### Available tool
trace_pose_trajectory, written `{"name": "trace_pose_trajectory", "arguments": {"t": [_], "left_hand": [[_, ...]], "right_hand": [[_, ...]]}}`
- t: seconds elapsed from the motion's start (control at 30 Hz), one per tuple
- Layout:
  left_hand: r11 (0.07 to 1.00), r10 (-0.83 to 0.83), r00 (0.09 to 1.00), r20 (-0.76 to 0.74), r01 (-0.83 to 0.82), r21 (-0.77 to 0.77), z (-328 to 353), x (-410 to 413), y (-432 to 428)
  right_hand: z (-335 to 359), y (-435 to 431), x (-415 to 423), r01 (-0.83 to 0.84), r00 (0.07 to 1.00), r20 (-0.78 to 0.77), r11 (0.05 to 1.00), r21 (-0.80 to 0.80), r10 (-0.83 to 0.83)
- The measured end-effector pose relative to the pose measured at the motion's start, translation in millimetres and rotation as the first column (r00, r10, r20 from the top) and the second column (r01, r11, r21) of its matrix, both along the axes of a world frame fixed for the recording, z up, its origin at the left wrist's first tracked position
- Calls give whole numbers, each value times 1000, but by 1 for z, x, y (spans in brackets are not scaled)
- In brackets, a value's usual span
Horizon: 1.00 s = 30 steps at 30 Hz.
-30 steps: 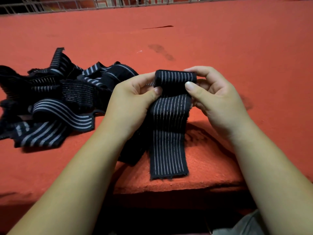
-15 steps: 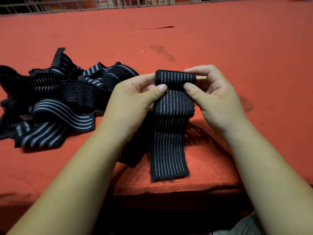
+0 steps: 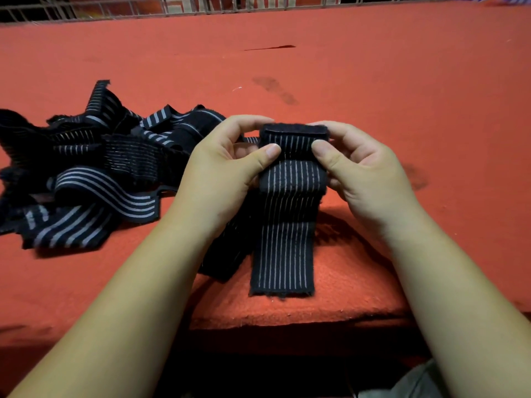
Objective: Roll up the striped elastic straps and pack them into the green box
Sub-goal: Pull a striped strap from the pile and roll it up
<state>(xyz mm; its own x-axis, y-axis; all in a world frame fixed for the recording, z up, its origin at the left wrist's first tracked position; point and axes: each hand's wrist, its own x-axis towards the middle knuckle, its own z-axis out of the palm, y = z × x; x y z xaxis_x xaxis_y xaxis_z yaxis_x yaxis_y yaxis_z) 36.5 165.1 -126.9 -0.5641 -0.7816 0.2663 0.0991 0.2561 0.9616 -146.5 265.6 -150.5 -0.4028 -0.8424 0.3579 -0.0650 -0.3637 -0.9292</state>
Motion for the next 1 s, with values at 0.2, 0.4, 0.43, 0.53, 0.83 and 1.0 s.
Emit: {"name": "trace_pose_trajectory", "arguments": {"t": [0.2,0.4,0.43,0.53,0.83,1.0], "left_hand": [[995,29,997,78,-21,-96,4,-2,2],[999,12,1000,-7,-12,-52,-1,-1,2],[999,2,1000,-14,-3,-50,-1,-1,1],[1000,1,1000,-23,-1,-17,0,-1,2],[990,126,991,36,-124,-63,4,0,8],[994,17,999,29,-14,-108,4,-3,15]], "right_hand": [[-3,-6,0,41,997,-67,998,-57,-44],[-1,-5,6,14,999,-44,1000,20,-13],[-1,-6,7,30,999,-27,999,32,-29],[0,-6,7,78,997,-7,996,43,-78],[-4,-7,6,207,958,-207,978,15,-199],[-3,-6,5,296,868,-409,955,-26,-280]]}}
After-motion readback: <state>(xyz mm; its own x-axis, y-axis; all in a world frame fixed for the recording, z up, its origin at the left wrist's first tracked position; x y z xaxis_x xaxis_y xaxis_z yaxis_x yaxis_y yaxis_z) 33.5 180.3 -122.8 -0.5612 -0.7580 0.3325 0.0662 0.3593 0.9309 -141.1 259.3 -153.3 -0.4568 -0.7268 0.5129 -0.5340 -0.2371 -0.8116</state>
